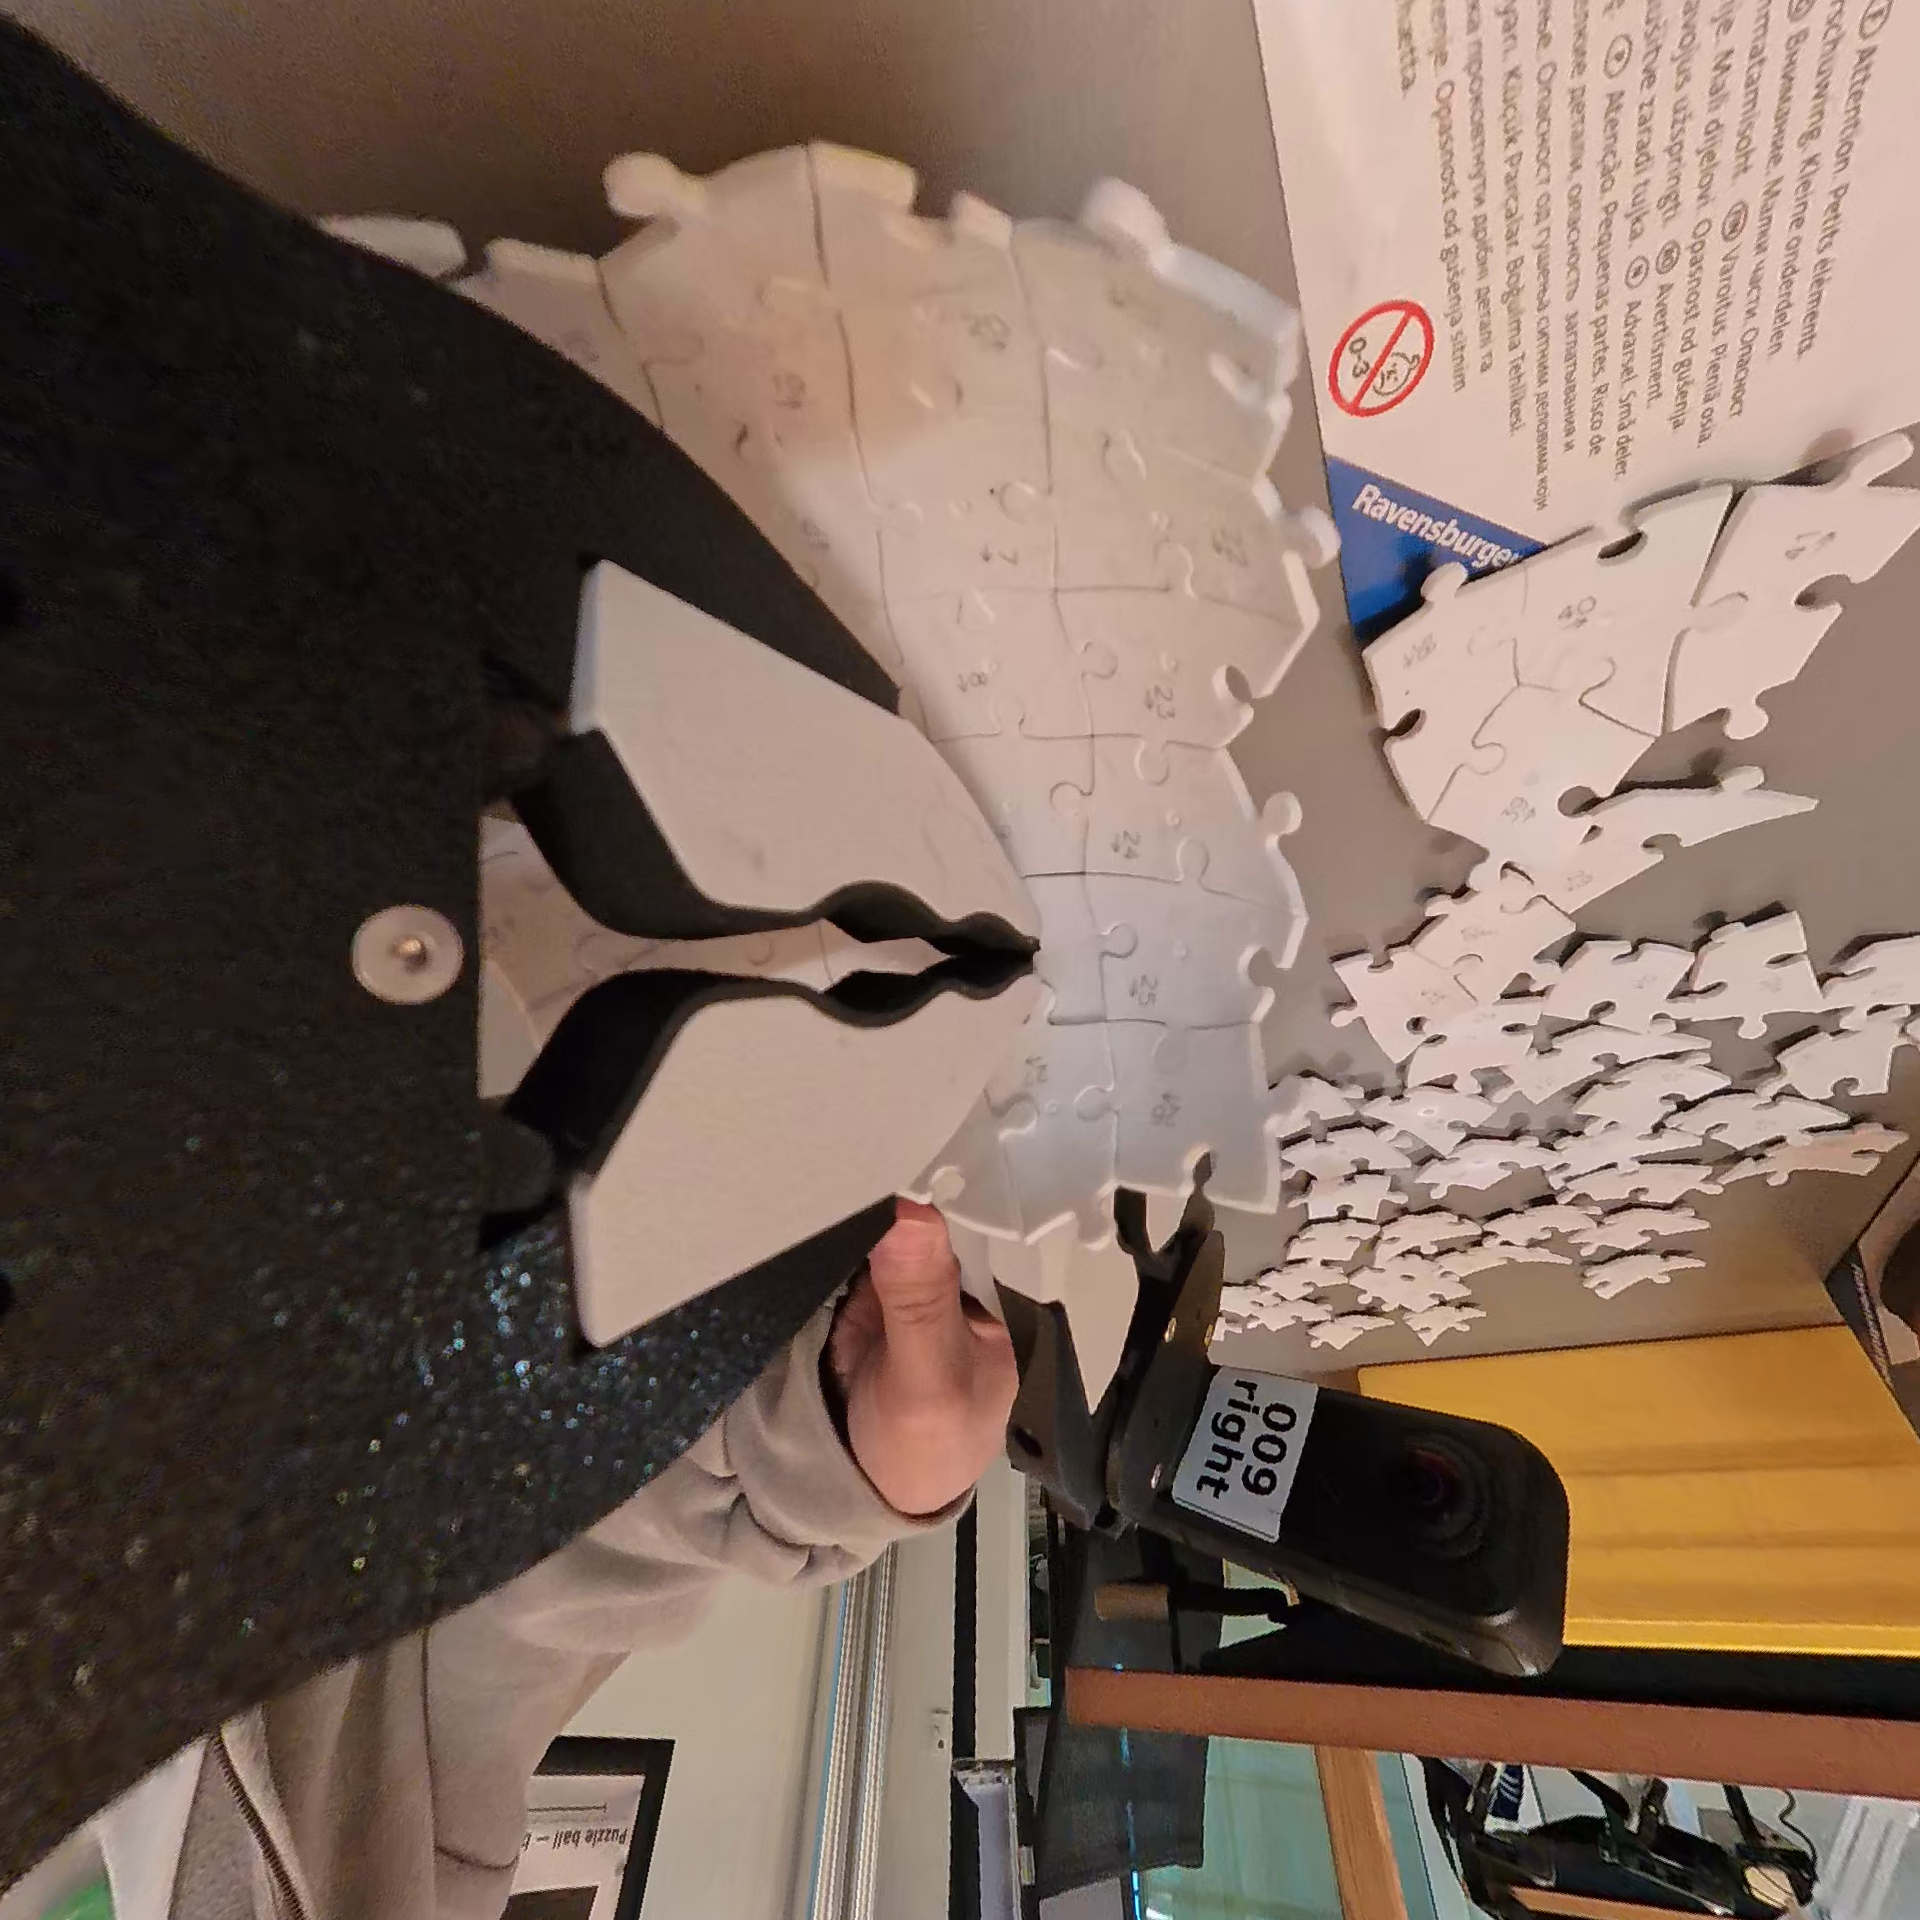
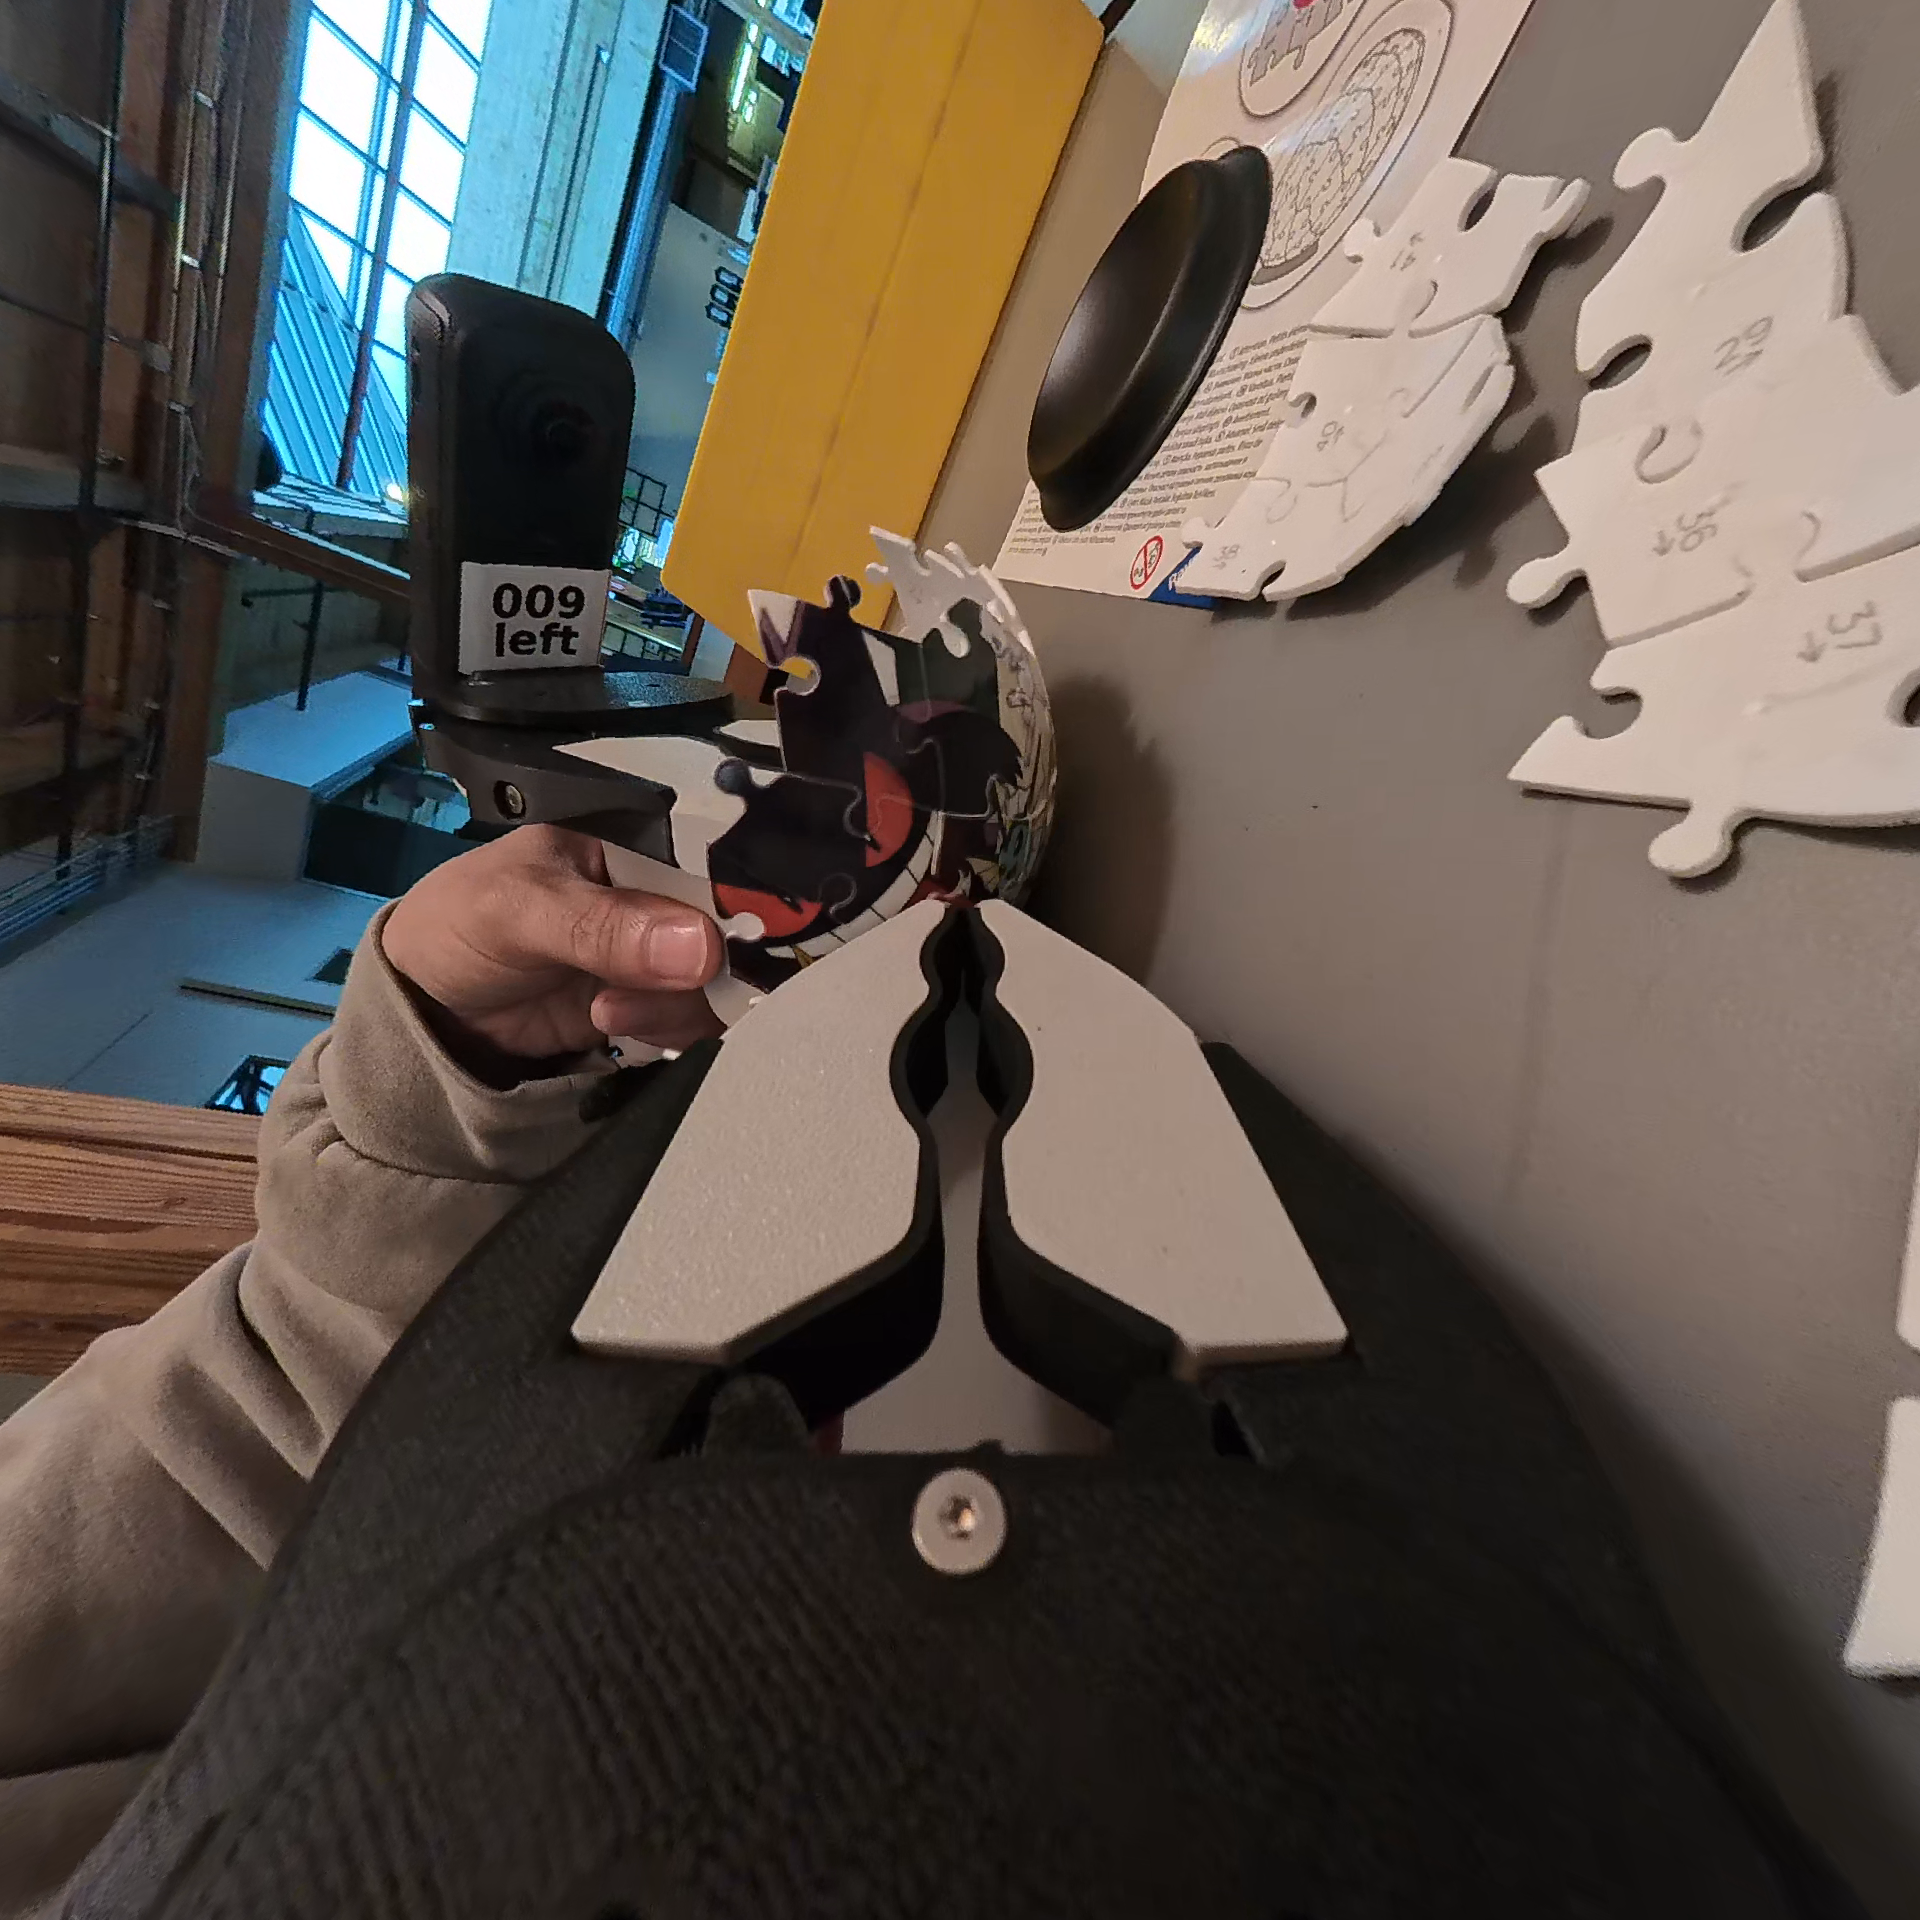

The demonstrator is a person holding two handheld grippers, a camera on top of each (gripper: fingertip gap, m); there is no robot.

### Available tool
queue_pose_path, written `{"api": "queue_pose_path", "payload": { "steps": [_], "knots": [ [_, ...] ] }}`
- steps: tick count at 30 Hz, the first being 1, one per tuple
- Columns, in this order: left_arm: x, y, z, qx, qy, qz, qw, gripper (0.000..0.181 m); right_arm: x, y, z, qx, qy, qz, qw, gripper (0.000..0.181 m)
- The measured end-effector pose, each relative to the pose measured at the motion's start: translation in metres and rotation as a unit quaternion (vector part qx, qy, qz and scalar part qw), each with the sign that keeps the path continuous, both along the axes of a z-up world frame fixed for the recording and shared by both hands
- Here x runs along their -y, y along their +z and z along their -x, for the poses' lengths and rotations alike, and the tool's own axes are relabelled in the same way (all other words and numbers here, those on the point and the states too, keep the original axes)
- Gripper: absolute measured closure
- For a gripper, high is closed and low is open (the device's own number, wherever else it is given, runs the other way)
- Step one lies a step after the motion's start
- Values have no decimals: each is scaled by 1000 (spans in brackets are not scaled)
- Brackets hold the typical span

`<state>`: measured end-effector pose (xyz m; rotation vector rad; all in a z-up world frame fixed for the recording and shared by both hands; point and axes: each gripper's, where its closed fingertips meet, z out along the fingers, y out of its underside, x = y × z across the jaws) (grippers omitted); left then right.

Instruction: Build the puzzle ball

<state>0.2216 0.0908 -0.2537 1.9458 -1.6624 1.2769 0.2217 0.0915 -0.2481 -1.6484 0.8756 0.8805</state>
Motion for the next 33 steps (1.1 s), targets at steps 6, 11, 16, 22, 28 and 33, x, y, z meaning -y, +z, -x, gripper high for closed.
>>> {"api": "queue_pose_path", "payload": {
  "steps": [6, 11, 16, 22, 28, 33],
  "knots": [
    [-1, 0, 0, 4, 8, 1, 1000, 181, -1, 0, 0, 7, -3, 2, 1000, 181],
    [-1, 0, 0, 9, 11, -1, 1000, 181, -2, 0, -1, 12, -8, 2, 1000, 181],
    [-2, -2, 3, 1, 2, -8, 1000, 181, -2, 1, 2, 22, -1, -3, 1000, 181],
    [-1, -1, 2, 4, 2, -9, 1000, 181, -2, 2, 2, 22, -1, -3, 1000, 181],
    [-1, -1, 1, 6, 9, -15, 1000, 181, -2, 1, 2, 29, -3, 0, 1000, 181],
    [-3, -3, -3, 7, 19, -20, 1000, 181, 0, 2, 2, 25, -4, -4, 1000, 181]
  ]
}}
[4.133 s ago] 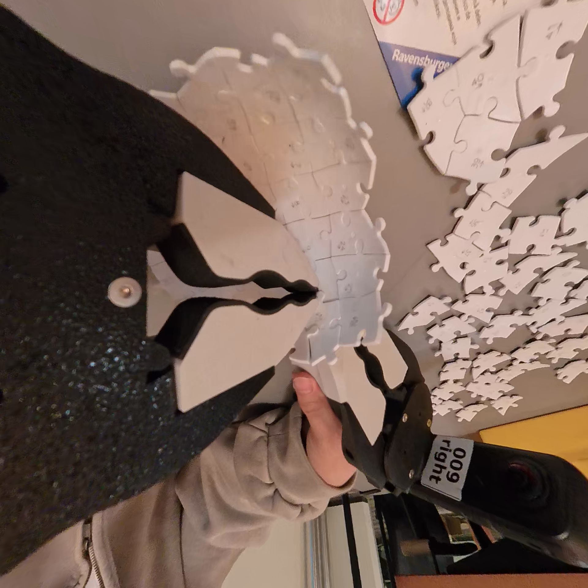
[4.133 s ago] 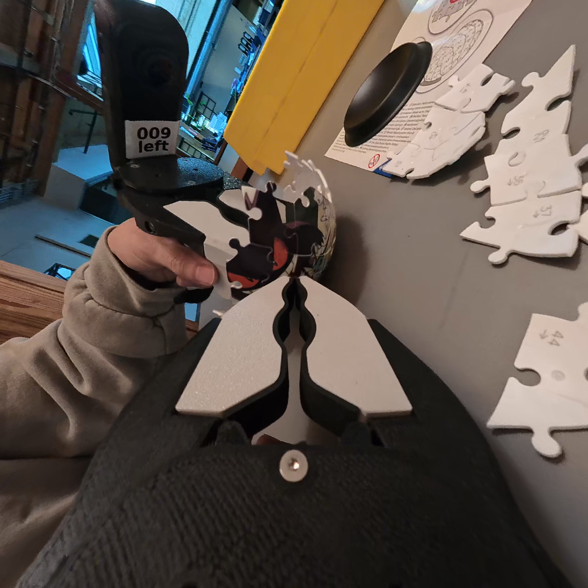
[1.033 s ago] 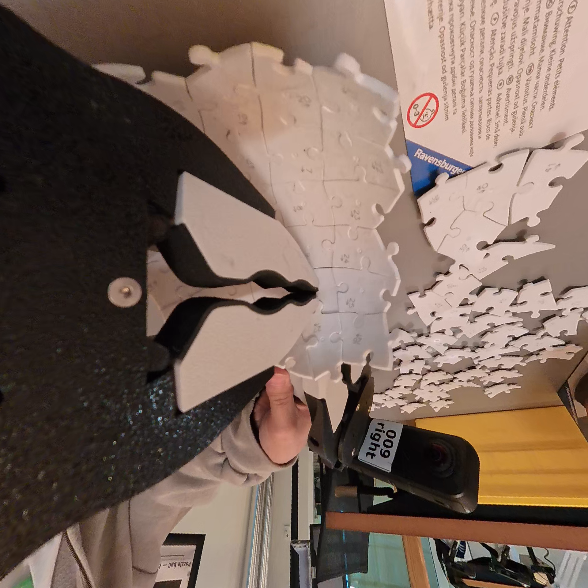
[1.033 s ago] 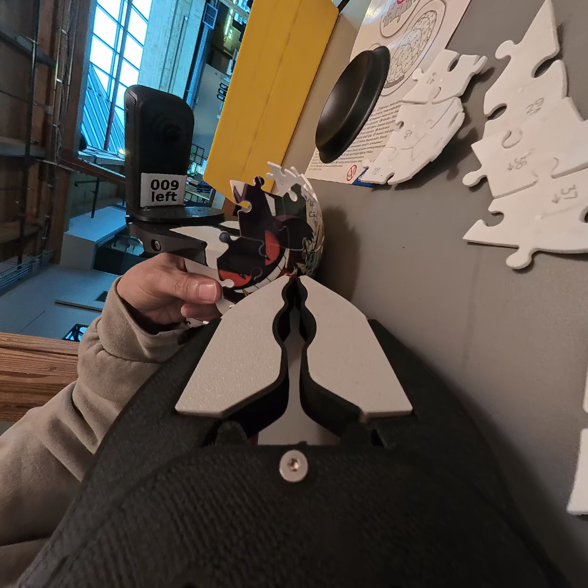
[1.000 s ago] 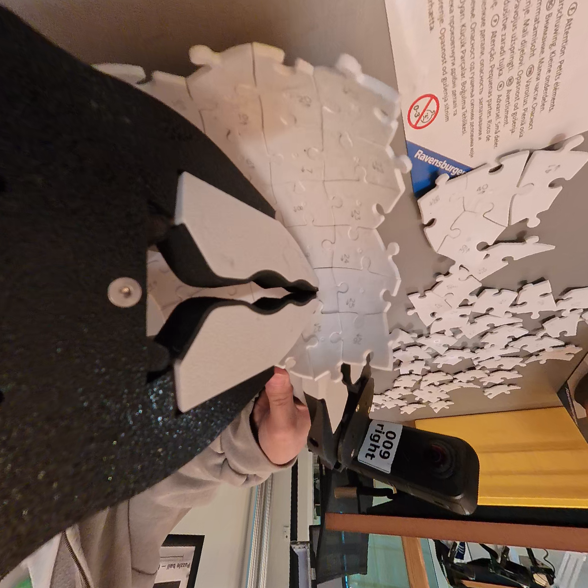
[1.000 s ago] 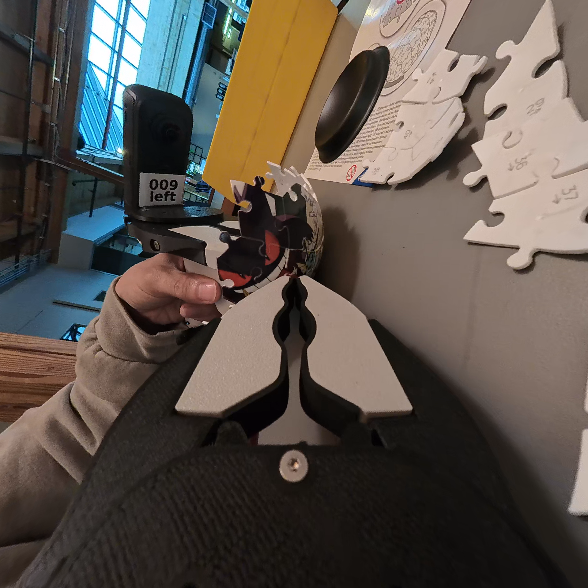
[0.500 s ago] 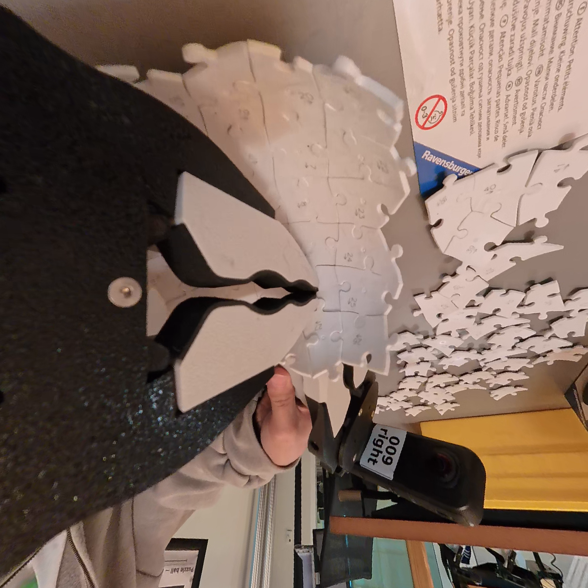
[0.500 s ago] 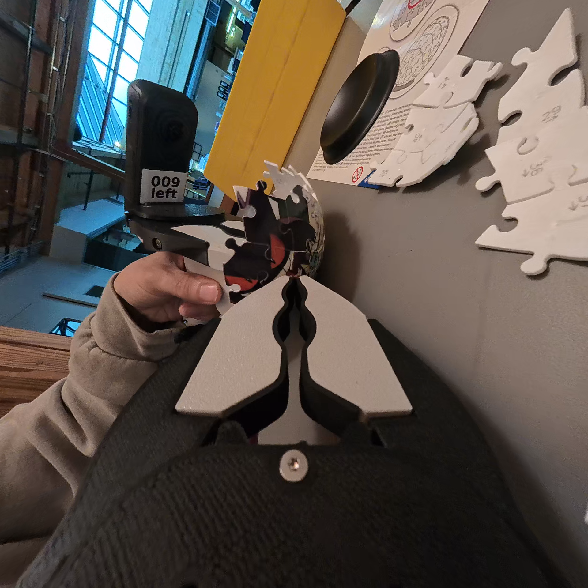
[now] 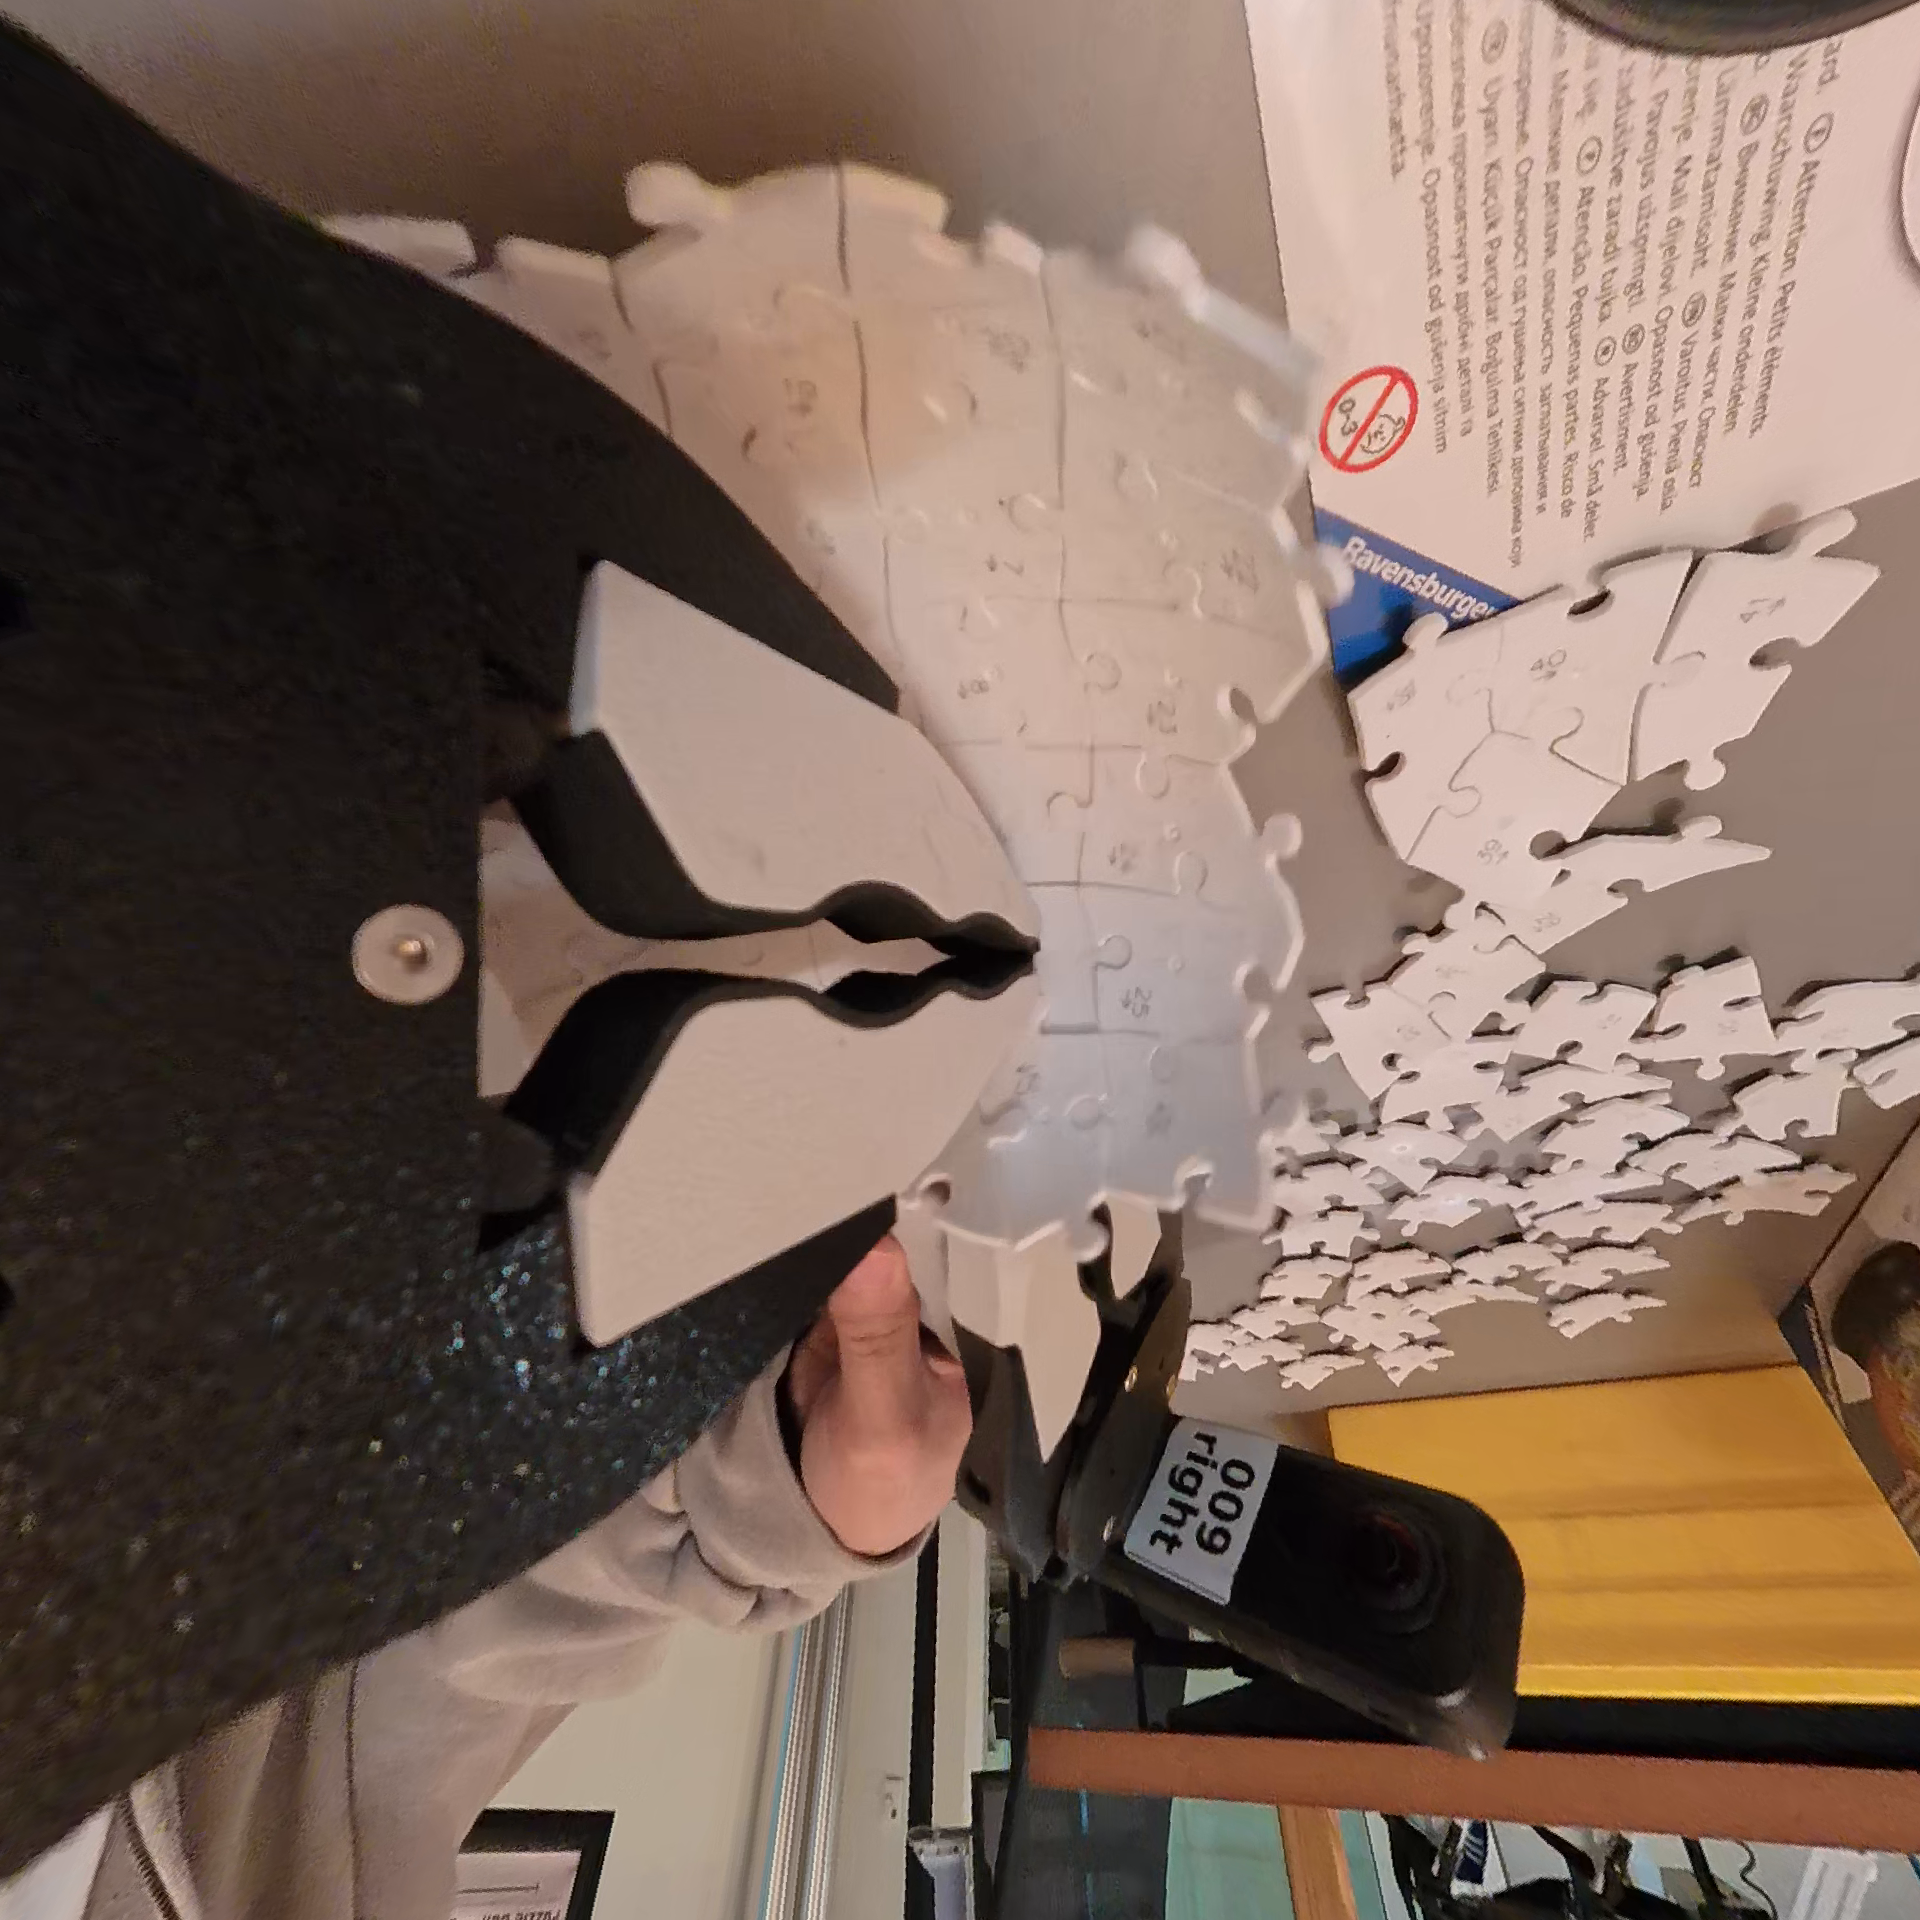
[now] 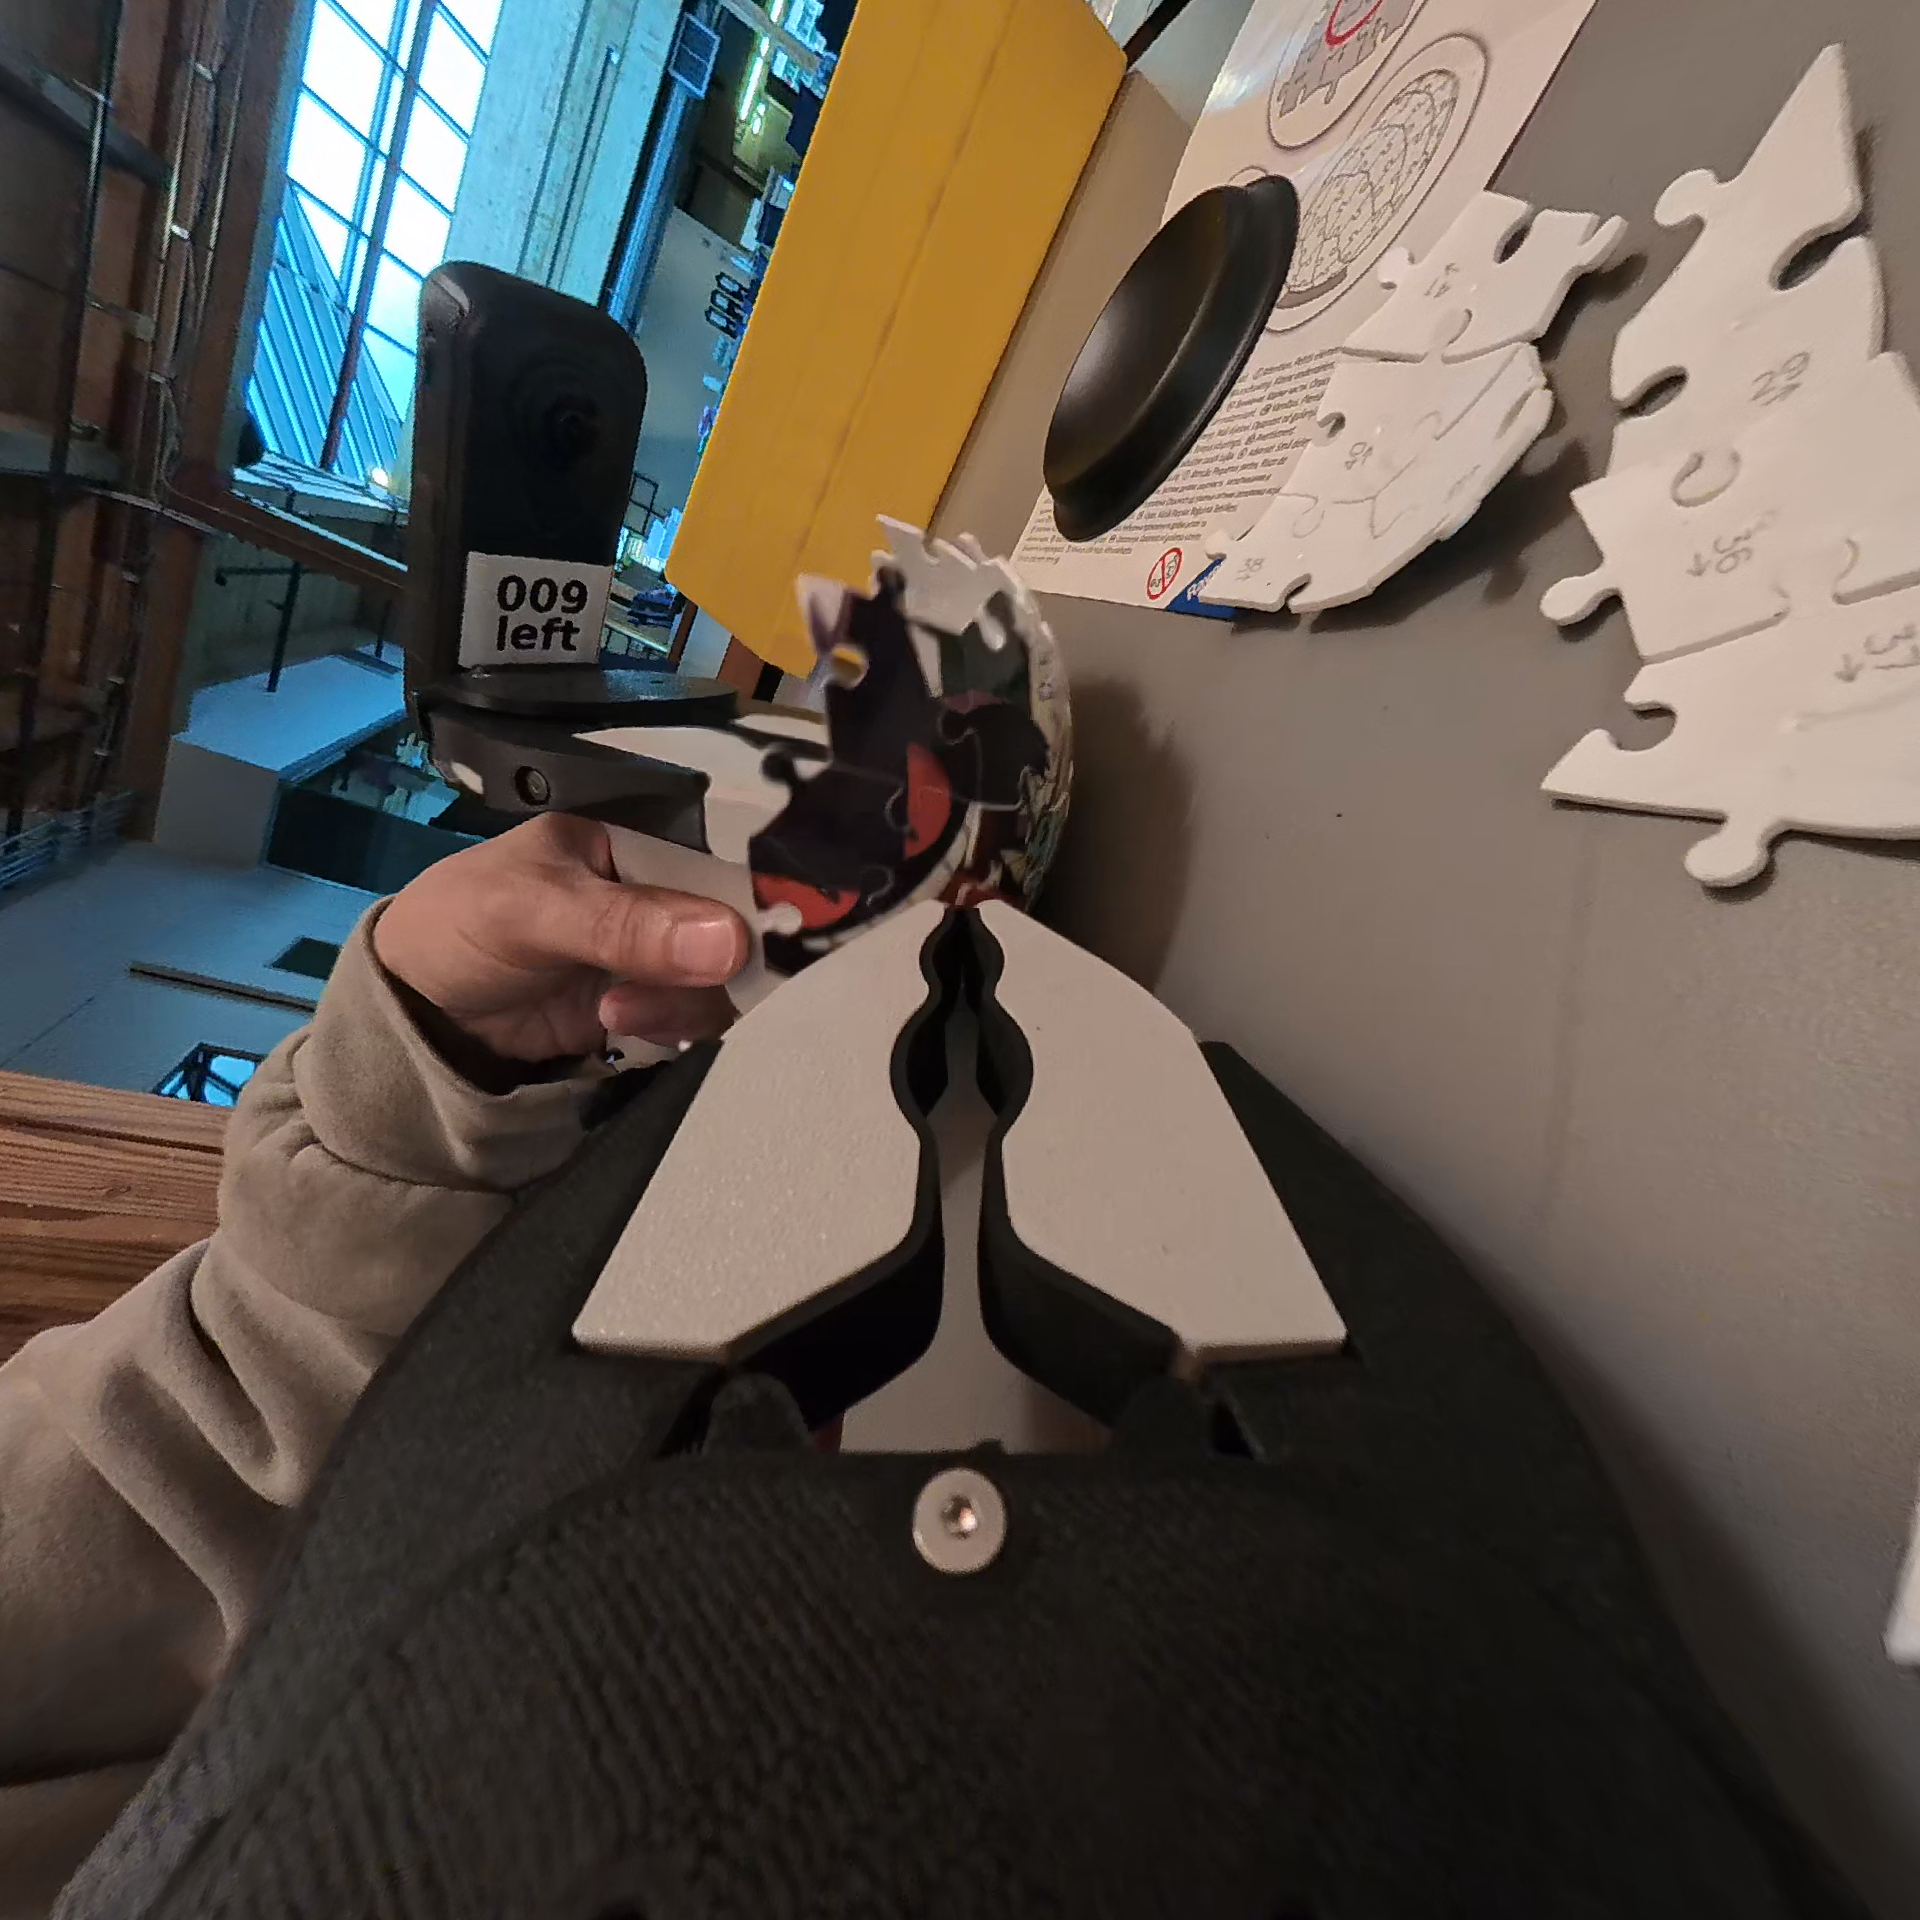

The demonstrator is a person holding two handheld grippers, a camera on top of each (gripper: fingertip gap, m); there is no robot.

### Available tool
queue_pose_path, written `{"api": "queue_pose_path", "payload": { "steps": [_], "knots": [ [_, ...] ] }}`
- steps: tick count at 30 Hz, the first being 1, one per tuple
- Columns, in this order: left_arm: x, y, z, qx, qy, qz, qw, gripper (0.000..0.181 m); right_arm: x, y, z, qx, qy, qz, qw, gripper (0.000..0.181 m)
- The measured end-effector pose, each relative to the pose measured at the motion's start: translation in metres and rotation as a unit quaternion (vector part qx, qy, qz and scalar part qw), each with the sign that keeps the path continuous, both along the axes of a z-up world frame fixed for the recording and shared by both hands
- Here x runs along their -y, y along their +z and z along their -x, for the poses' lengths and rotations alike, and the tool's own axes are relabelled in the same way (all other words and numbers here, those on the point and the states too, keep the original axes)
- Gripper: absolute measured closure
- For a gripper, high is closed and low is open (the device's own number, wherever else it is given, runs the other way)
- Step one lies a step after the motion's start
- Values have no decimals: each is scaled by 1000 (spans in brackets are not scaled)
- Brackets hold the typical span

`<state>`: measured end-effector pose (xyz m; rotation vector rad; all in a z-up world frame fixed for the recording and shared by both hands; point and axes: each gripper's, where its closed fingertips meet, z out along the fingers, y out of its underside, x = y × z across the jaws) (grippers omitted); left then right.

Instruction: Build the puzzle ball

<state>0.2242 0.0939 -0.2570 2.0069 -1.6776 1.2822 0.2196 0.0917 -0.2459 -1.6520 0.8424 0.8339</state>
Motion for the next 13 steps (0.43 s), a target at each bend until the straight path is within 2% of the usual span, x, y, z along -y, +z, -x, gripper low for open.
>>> {"api": "queue_pose_path", "payload": {
  "steps": [7, 13],
  "knots": [
    [-1, -3, -1, -7, 8, -10, 1000, 181, 6, 0, -4, 7, 0, 1, 1000, 181],
    [-1, -6, 1, 1, -7, -87, 996, 181, 13, 2, -14, 2, -18, -9, 1000, 181]
  ]
}}
